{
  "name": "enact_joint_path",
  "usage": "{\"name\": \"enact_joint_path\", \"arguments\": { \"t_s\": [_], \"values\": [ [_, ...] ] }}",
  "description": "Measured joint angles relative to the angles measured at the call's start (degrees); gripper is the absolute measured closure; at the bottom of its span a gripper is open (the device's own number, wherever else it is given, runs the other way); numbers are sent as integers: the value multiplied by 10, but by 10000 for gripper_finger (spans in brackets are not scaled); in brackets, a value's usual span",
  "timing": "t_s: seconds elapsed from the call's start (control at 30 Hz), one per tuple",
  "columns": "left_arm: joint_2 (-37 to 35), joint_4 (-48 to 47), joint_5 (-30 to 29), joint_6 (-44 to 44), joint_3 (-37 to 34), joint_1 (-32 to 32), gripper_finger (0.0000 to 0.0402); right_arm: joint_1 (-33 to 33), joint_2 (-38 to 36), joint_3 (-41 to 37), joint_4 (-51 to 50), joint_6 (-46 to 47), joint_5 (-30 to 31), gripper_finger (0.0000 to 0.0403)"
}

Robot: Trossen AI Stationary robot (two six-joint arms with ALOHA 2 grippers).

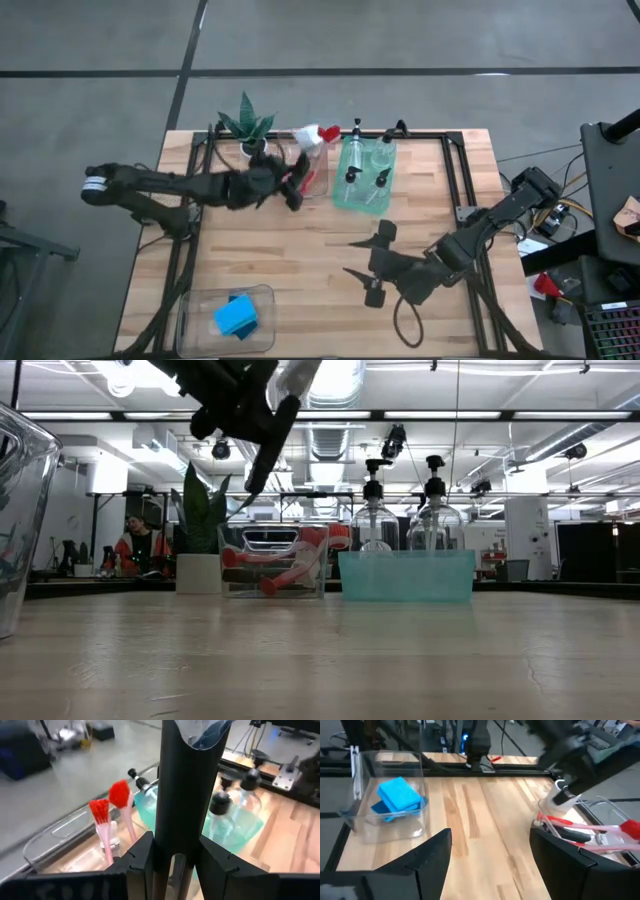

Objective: Pick & Place Kitchen Sink Supplies
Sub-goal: Put the black dish brush into the top transparent bin, then return to Home Position

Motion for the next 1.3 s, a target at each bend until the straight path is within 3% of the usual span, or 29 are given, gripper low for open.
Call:
{"name": "enact_joint_path", "arguments": {
  "t_s": [0.37, 0.57, 0.93, 1.1, 1.3],
  "values": [
    [51, -114, 194, -53, 68, 167, 293, 2, 28, 0, -14, -1, 0, 156],
    [111, -136, 283, -72, 76, 220, 292, 2, 28, 0, -18, 5, 0, 161],
    [163, -139, 376, -80, 77, 242, 249, 3, 28, -12, -59, 61, 0, 152],
    [161, -146, 379, -105, 78, 244, 224, 3, 28, -25, -58, 70, 1, 159],
    [121, -135, 388, -67, 78, 243, 220, 2, 28, -43, -59, 68, 1, 168]
  ]
}}
